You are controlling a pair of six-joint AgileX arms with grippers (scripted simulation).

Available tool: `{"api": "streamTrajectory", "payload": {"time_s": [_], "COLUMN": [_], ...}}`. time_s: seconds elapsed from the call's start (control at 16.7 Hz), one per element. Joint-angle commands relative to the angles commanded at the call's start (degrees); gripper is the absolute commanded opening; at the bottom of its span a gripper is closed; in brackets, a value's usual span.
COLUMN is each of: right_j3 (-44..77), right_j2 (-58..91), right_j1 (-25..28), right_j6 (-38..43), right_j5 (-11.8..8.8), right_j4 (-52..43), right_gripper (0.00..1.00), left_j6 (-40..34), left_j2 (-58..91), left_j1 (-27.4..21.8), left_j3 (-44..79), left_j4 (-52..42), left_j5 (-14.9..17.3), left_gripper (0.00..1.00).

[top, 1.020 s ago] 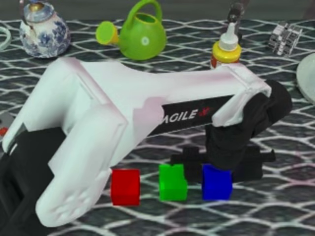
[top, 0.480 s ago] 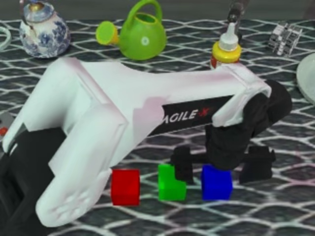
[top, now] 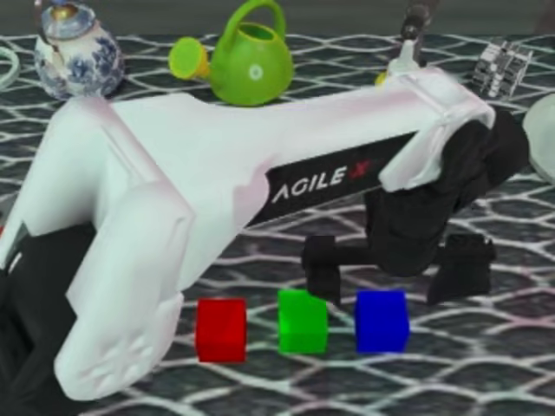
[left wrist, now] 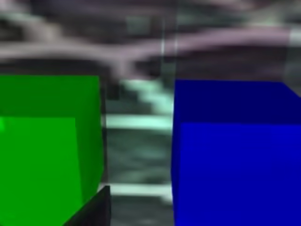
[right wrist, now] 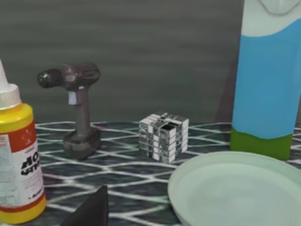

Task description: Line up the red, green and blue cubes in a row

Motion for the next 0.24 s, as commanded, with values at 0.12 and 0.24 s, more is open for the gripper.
{"api": "streamTrajectory", "payload": {"time_s": [0.12,0.24], "right_j3": [0.0,0.0], "right_j2": [0.0,0.0], "right_j1": [0.0,0.0], "right_j6": [0.0,0.0], "right_j5": [0.0,0.0], "right_j4": [0.0,0.0], "right_gripper": [1.0,1.0], "left_j6": [-0.08,-0.08], "left_j2": [-0.76,-1.21], "left_j1": [0.32,0.51], "left_j3": [3.15,4.22], "left_j4": [-3.56,-4.7], "left_j5": [-0.07,-0.11], "left_gripper": [1.0,1.0]}}
